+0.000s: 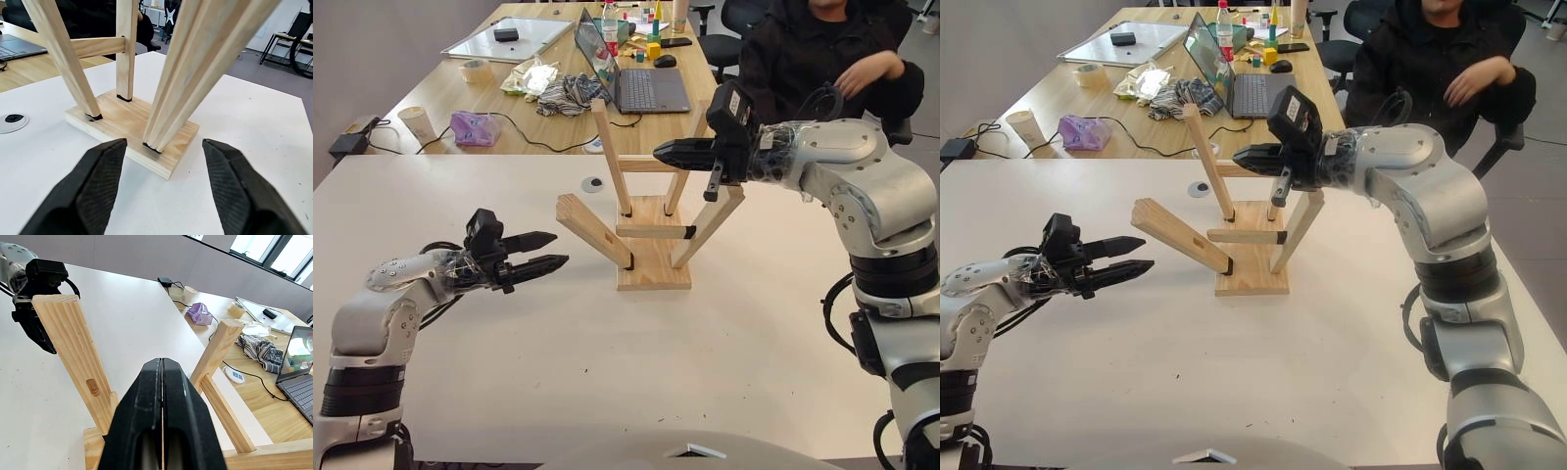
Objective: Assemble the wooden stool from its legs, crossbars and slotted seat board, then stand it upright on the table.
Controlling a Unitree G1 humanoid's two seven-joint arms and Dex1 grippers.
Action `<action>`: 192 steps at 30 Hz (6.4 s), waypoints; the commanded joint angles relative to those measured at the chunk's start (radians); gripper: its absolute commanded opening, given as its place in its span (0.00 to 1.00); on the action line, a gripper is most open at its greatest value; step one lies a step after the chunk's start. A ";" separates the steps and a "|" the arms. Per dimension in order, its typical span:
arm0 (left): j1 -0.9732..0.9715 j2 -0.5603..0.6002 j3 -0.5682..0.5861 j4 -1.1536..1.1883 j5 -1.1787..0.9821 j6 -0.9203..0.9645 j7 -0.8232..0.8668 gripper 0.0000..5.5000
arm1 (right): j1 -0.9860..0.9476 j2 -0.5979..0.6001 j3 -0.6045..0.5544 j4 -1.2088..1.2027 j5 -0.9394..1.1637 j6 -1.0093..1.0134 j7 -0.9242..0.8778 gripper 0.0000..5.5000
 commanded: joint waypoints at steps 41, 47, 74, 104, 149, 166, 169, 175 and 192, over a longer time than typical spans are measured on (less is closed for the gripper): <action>-0.524 -0.046 -0.386 0.204 0.254 0.069 -0.055 0.38 | -0.178 -0.020 0.252 0.173 -0.226 -0.157 0.327 0.25; -0.593 -0.057 -0.410 0.180 0.272 0.128 -0.022 0.38 | -0.152 -0.063 0.315 0.141 -0.248 -0.128 0.446 0.34; -0.777 -0.075 -0.616 0.289 0.440 0.117 -0.104 0.37 | -0.203 0.069 0.219 0.366 -0.351 -0.139 0.305 0.34; -0.930 -0.103 -0.768 0.529 0.649 -0.059 -0.324 0.37 | 0.214 0.354 -0.114 0.426 -0.193 -0.356 -0.204 0.34; -0.729 -0.404 -0.054 0.609 0.008 0.347 0.357 0.00 | 0.229 0.326 -0.085 0.448 -0.201 -0.364 -0.167 0.34; -0.758 -0.531 0.078 0.692 -0.125 0.252 0.479 0.00 | 0.231 0.325 -0.099 0.451 -0.194 -0.364 -0.175 0.34; -0.414 -0.579 -0.038 0.477 -0.123 0.350 0.489 0.00 | 0.235 0.312 -0.105 0.444 -0.190 -0.359 -0.170 0.34; -0.550 -0.541 0.180 0.471 -0.187 0.248 0.601 0.00 | 0.231 0.314 -0.112 0.442 -0.184 -0.362 -0.175 0.34; -0.817 0.013 -0.817 0.111 0.481 -0.904 -0.495 0.32 | -0.002 0.125 -0.489 0.235 0.008 -0.273 -0.345 0.34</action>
